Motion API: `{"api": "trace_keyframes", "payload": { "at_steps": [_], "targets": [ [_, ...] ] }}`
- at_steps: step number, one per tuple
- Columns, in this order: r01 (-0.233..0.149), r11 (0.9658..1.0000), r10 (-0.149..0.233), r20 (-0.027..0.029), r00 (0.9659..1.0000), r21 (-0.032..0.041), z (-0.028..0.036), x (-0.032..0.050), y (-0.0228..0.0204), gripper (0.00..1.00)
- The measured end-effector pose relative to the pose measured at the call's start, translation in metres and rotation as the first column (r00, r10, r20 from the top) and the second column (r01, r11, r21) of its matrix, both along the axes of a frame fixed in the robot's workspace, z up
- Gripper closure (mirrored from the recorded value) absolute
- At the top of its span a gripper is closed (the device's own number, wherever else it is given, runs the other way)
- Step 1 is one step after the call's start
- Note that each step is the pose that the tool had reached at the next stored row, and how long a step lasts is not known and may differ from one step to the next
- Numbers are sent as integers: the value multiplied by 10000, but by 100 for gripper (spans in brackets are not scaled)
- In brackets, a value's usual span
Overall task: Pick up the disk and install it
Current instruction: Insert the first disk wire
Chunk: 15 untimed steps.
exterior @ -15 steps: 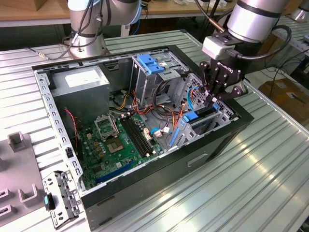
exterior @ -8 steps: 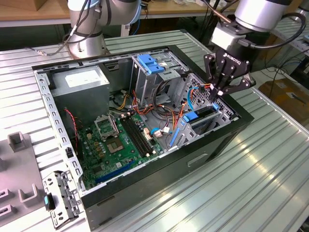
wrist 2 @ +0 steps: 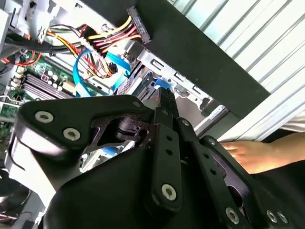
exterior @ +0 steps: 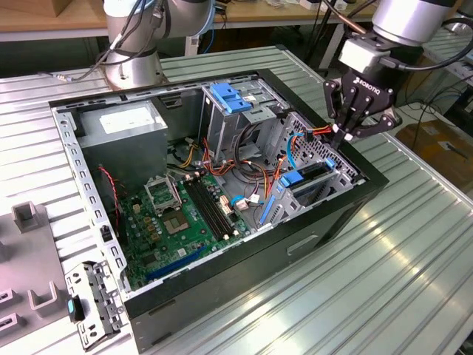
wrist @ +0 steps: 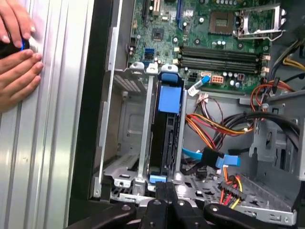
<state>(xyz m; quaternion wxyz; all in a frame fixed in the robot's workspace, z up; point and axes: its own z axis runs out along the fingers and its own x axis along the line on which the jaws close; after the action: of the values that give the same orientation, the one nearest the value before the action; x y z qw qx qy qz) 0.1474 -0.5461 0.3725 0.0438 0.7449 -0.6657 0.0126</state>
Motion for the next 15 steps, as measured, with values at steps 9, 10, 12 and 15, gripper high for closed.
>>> {"api": "trace_keyframes", "payload": {
  "at_steps": [9,10,12,15],
  "targets": [
    [-1118,9937,1118,-141,9936,12,208,16,21,89],
    [-1137,9935,1137,-153,9934,14,207,33,28,89],
    [-1179,9930,1179,-156,9929,13,208,91,55,89],
    [-1197,9928,1197,-157,9927,12,207,150,108,89]
  ]
}}
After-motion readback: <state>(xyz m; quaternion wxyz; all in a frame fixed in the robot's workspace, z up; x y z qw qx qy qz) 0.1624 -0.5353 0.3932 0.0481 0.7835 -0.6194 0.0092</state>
